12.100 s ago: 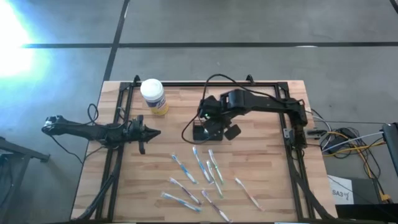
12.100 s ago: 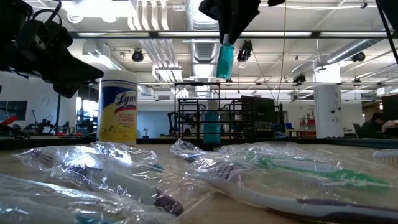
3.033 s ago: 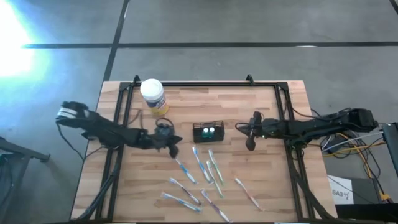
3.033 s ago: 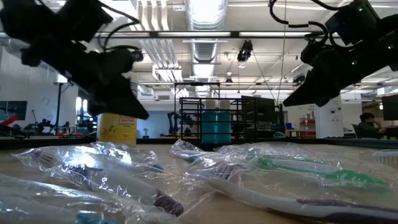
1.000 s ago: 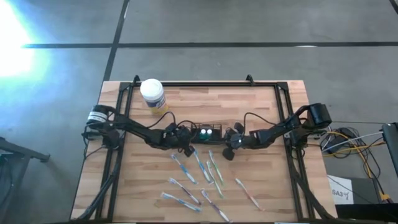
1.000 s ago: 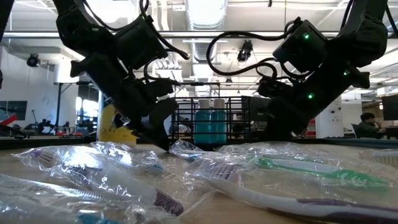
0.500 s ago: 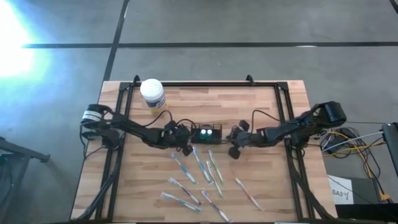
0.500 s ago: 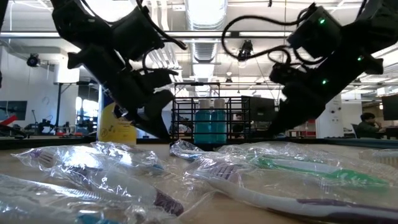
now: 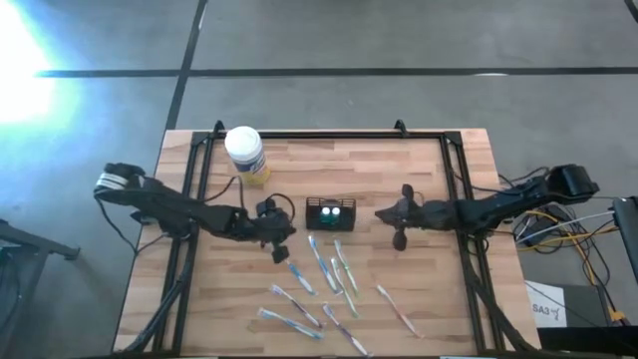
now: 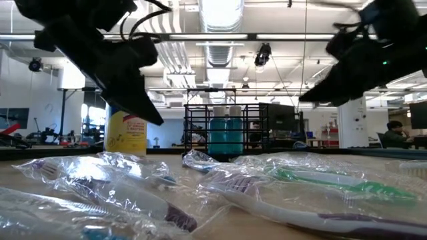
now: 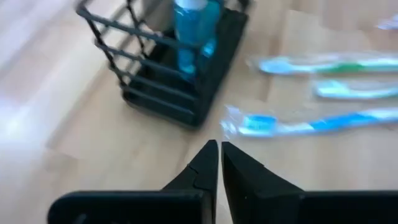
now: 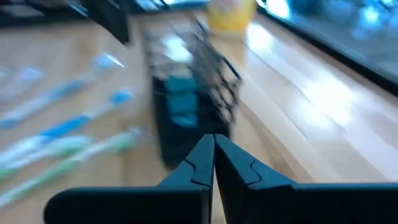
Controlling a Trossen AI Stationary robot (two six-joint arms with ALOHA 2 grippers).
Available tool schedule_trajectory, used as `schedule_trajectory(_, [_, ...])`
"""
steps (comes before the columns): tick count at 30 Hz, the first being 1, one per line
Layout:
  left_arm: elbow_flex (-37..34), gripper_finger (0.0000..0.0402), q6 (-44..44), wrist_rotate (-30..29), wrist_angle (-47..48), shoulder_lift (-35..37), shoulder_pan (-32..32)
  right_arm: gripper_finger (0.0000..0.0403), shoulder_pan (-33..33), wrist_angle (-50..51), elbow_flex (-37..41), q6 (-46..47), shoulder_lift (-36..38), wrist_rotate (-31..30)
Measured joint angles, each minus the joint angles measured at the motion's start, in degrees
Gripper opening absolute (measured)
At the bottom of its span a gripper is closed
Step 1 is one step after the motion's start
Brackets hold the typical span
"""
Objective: Pick & Place toothbrushing station
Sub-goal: Put the right green toothbrush into the black mesh organizer
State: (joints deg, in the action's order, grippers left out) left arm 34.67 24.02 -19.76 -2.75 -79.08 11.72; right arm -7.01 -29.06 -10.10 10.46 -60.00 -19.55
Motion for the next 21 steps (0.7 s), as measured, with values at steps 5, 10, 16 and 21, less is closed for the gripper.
schedule_trajectory(5, [-2.9, 0.0021, 0.3, 3.0, -0.4, 4.4, 0.9, 0.0008, 0.0, -9.2, 4.8, -1.0, 6.0, 6.8])
schedule_trajectory(10, [-6.5, 0.0023, -1.0, 1.5, -5.0, 8.1, 1.7, 0.0008, 0.0, -9.3, 6.5, -0.5, 8.8, 8.0])
schedule_trajectory(16, [-16.0, 0.0015, -12.3, 7.5, -26.0, 16.3, 3.5, 0.0008, 0.0, -9.2, 6.3, -1.4, 10.4, 15.9])
schedule_trajectory(21, [-22.3, 0.0008, -11.9, 8.4, -28.7, 25.1, 3.4, 0.0008, 0.0, -6.0, 2.8, 0.0, 10.1, 18.2])
